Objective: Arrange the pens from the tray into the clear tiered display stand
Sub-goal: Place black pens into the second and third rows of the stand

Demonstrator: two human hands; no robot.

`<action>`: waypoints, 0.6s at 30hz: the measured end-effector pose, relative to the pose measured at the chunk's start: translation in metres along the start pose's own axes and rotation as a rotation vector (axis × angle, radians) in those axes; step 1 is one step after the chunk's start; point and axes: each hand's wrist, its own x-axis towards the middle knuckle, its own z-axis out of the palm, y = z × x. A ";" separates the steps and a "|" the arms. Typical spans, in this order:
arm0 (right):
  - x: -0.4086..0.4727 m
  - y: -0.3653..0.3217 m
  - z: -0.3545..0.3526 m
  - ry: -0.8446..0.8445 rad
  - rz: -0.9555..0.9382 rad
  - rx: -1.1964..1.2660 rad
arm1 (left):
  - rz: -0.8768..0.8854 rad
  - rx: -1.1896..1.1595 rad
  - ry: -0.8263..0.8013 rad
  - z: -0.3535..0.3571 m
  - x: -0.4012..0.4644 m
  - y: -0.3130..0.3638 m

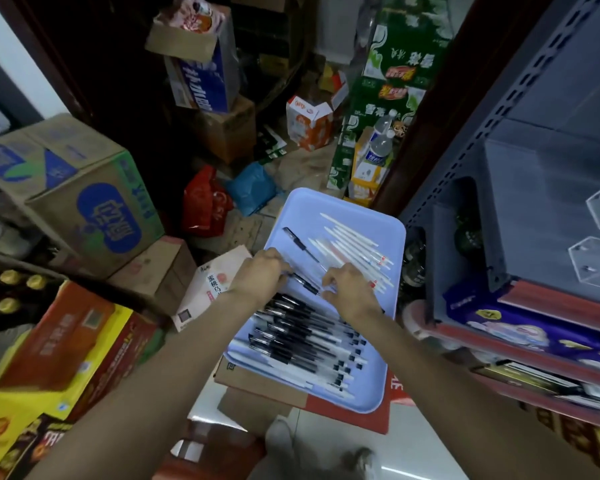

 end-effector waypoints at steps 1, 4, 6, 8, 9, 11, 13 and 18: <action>0.001 -0.001 0.001 0.005 0.003 -0.008 | 0.008 -0.016 0.015 -0.001 0.002 0.000; 0.004 -0.003 0.001 0.014 0.013 -0.009 | 0.035 -0.017 0.028 -0.004 0.010 0.003; 0.007 -0.004 0.000 0.011 0.018 -0.003 | 0.056 -0.043 0.025 -0.006 0.014 0.004; 0.008 -0.003 0.000 0.012 0.020 0.003 | 0.100 -0.080 0.008 -0.007 0.020 -0.001; 0.008 -0.003 0.000 0.016 0.021 0.010 | 0.115 -0.092 -0.005 -0.007 0.022 -0.005; 0.010 -0.002 0.000 0.026 0.016 0.043 | 0.112 -0.182 0.005 -0.010 0.023 -0.011; 0.012 -0.002 -0.002 0.023 0.021 0.080 | 0.059 -0.453 0.070 -0.018 0.018 -0.014; 0.030 -0.009 -0.015 0.097 -0.010 0.055 | -0.179 -1.225 0.150 -0.030 0.002 -0.024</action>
